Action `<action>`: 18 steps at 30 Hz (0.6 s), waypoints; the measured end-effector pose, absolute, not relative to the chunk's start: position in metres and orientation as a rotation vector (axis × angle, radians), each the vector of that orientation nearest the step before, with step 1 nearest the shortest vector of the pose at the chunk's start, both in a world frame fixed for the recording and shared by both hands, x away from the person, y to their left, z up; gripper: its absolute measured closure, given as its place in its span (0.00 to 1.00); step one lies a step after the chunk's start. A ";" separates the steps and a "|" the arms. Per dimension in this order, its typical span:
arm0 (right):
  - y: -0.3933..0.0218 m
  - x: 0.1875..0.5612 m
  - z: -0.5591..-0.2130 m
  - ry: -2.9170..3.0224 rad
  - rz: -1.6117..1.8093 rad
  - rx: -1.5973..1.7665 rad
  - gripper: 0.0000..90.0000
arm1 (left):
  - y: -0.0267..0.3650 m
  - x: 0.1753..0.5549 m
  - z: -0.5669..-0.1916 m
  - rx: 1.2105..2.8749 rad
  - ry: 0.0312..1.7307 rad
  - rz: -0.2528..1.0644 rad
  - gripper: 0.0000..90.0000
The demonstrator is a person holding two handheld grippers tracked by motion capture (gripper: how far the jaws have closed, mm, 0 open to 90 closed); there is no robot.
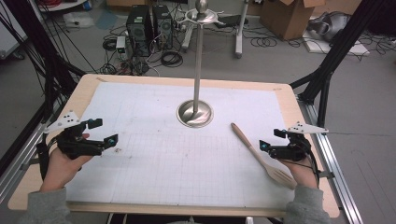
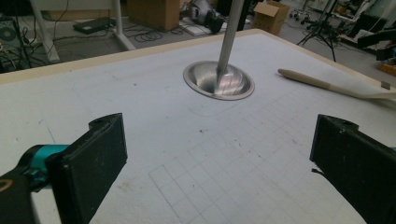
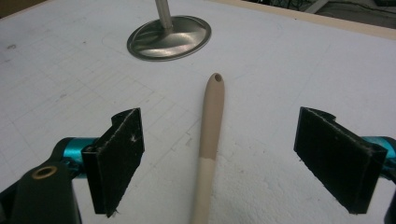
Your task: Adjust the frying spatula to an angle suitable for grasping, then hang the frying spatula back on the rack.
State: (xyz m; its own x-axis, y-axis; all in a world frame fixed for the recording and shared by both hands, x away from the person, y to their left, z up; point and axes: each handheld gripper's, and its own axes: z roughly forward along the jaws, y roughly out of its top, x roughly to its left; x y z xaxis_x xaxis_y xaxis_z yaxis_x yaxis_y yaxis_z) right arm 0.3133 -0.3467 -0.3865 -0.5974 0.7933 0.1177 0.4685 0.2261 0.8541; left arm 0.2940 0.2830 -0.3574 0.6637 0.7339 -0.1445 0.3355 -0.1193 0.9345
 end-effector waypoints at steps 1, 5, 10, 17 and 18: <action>-0.346 0.314 -0.387 2.165 1.315 1.178 0.17 | 0.284 0.293 -0.358 1.715 0.877 0.429 0.05; -0.345 0.319 -0.389 2.167 1.336 1.180 0.17 | 0.289 0.291 -0.360 1.708 0.898 0.434 0.05; -0.343 0.322 -0.392 2.181 1.317 1.179 0.17 | 0.289 0.290 -0.359 1.708 0.896 0.440 0.05; -0.340 0.324 -0.394 2.178 1.313 1.183 0.17 | 0.287 0.291 -0.360 1.711 0.893 0.433 0.05; -0.340 0.324 -0.394 2.178 1.310 1.184 0.17 | 0.288 0.291 -0.360 1.711 0.896 0.431 0.05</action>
